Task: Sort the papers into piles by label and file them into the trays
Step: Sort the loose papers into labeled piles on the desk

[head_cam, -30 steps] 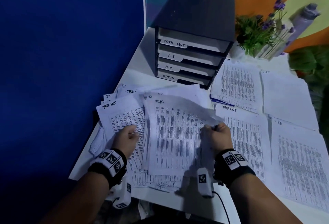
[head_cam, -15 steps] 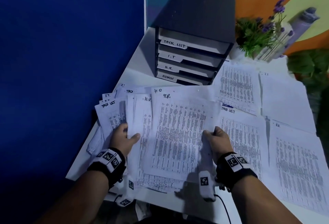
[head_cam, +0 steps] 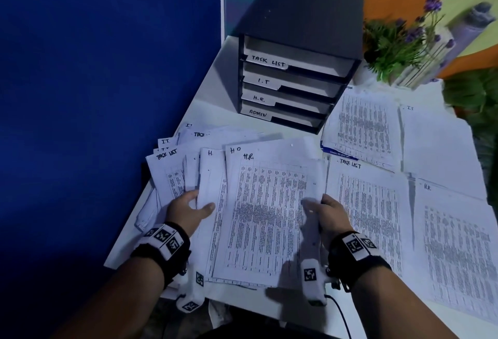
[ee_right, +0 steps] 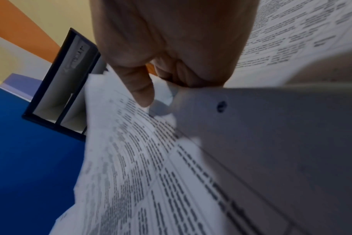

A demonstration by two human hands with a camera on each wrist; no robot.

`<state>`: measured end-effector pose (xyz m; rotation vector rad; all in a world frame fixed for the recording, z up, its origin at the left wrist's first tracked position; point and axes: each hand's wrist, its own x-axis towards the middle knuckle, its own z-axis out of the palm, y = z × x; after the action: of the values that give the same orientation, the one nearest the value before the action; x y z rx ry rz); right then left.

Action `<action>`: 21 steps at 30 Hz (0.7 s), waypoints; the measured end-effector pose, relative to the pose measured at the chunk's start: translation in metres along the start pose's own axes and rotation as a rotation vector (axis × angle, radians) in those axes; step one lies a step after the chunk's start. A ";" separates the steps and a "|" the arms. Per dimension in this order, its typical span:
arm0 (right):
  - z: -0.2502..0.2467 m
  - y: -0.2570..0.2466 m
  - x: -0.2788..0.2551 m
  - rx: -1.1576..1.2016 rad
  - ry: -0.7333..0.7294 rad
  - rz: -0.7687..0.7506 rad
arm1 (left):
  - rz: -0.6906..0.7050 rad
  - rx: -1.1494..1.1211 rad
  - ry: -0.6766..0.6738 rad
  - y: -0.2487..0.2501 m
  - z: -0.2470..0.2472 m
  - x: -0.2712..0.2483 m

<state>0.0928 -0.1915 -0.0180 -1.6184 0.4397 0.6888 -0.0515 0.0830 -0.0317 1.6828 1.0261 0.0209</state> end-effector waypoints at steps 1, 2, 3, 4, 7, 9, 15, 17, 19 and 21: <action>0.002 0.001 0.000 0.002 -0.006 -0.010 | -0.012 -0.018 0.024 0.001 0.002 0.001; 0.004 0.001 -0.001 0.001 -0.004 -0.015 | -0.016 -0.032 0.047 0.003 0.005 0.001; 0.005 0.002 0.000 0.004 -0.007 -0.021 | -0.017 -0.037 0.060 0.003 0.006 0.002; 0.007 0.001 -0.001 0.004 -0.016 -0.027 | -0.005 -0.035 0.077 0.003 0.007 0.003; 0.010 0.001 -0.002 0.007 -0.028 -0.025 | -0.012 -0.040 0.082 -0.001 0.008 0.006; 0.009 0.002 -0.001 0.031 -0.030 -0.028 | -0.044 -0.078 0.079 -0.005 0.006 0.009; 0.000 0.001 -0.001 0.097 -0.037 -0.075 | -0.029 -0.158 0.125 -0.001 0.003 0.009; 0.000 -0.001 -0.003 0.127 -0.059 -0.099 | -0.013 -0.172 0.097 -0.001 0.002 0.009; 0.003 -0.004 -0.004 0.128 -0.092 -0.138 | 0.012 -0.195 0.060 0.000 0.003 0.008; 0.008 -0.006 -0.004 0.131 -0.127 -0.182 | 0.047 -0.231 0.037 0.003 0.006 0.008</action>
<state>0.0920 -0.1832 -0.0114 -1.4613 0.2363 0.6080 -0.0422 0.0834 -0.0352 1.4998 0.9721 0.1954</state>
